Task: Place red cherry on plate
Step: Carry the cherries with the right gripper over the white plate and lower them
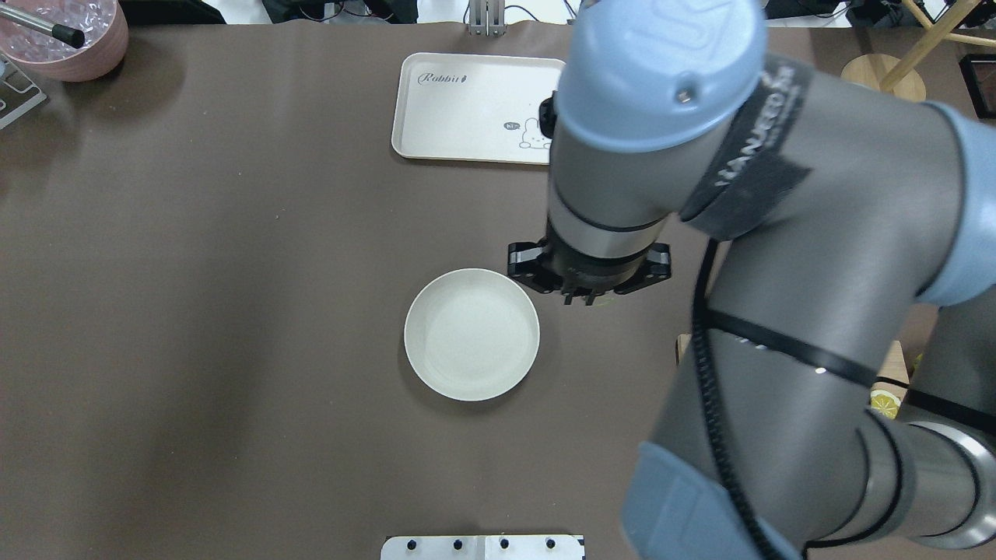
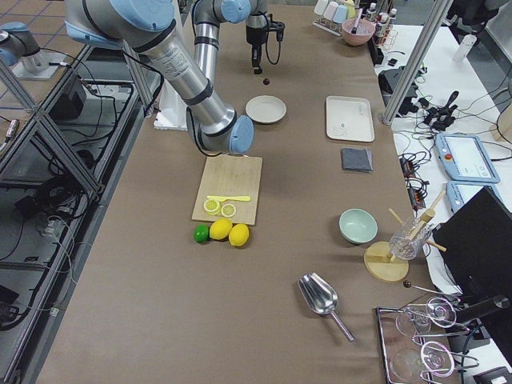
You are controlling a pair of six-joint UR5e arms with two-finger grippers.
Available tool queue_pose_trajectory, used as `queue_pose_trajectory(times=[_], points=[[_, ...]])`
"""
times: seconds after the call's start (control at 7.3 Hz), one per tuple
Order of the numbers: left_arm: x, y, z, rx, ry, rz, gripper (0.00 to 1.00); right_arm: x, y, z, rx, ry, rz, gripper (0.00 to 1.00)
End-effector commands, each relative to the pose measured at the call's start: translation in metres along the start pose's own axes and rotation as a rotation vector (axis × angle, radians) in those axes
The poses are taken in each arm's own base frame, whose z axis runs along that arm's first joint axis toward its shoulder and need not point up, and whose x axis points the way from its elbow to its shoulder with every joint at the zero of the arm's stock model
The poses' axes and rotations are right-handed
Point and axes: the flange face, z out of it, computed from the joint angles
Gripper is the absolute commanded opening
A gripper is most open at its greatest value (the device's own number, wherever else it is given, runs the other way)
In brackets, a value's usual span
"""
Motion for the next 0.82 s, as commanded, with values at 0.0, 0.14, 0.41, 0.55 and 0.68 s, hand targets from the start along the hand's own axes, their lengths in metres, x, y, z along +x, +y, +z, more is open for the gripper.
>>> queue_pose_trajectory(times=[0.0,0.14,0.41,0.55,0.68], points=[[-0.001,0.001,-0.001,0.002,-0.002,0.002,0.98,-0.070,0.038,0.022,0.007,0.044,0.016,0.00],[-0.001,0.001,-0.002,0.004,-0.002,0.004,0.98,-0.082,0.050,0.023,0.003,0.037,0.009,0.00],[0.000,0.003,-0.005,0.009,-0.003,0.001,0.98,-0.129,0.033,0.075,0.020,-0.005,0.020,0.00],[0.000,0.003,-0.005,0.010,-0.002,0.003,0.98,-0.141,0.024,0.096,0.041,-0.007,0.019,0.00],[-0.001,0.003,-0.005,0.010,-0.003,0.002,0.98,-0.149,0.017,0.115,0.053,-0.003,0.017,0.00]])
